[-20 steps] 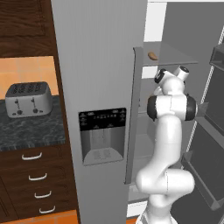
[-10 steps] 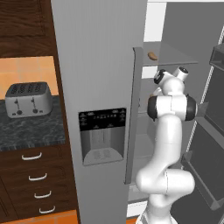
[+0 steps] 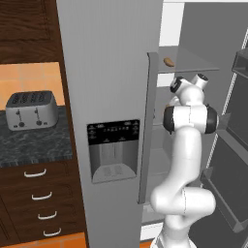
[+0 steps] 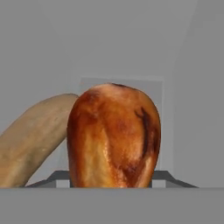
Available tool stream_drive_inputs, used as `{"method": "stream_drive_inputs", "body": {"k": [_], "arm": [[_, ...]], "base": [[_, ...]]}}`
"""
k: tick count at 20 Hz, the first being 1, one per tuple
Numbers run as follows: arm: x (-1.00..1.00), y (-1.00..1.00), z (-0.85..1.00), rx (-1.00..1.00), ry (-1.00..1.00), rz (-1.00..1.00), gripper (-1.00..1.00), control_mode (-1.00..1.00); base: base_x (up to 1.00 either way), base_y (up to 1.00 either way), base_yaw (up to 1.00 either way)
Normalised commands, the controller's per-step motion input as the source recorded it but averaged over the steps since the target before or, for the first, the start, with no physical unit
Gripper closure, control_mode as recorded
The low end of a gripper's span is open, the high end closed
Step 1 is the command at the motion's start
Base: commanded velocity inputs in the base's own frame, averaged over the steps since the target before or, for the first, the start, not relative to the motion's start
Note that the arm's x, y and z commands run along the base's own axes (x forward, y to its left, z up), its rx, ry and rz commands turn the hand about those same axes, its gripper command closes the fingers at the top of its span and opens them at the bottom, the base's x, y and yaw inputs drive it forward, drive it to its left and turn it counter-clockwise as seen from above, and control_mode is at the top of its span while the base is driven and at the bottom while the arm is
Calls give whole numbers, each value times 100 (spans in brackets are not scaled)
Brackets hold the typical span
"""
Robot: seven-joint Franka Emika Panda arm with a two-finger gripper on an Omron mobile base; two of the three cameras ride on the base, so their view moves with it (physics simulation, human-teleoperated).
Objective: Place one sweet potato and one chicken drumstick in each tupperware on the nearby counter, to pack two identical lunches.
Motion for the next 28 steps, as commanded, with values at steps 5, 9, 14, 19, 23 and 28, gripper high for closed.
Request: {"method": "stream_drive_inputs", "body": {"k": [5,9,14,19,23,28], "arm": [[-23,43,10,-5,0,-5,100,-100],[-59,62,30,-5,0,-4,100,-100],[-100,44,11,-2,-13,-8,100,-100],[-100,28,9,0,-27,-7,100,-100],[-94,29,82,0,-6,-1,100,-100],[-71,34,100,-2,12,0,100,-100]], "base": [[0,0,0],[0,0,0],[0,0,0],[0,0,0],[0,0,0],[0,0,0]]}}
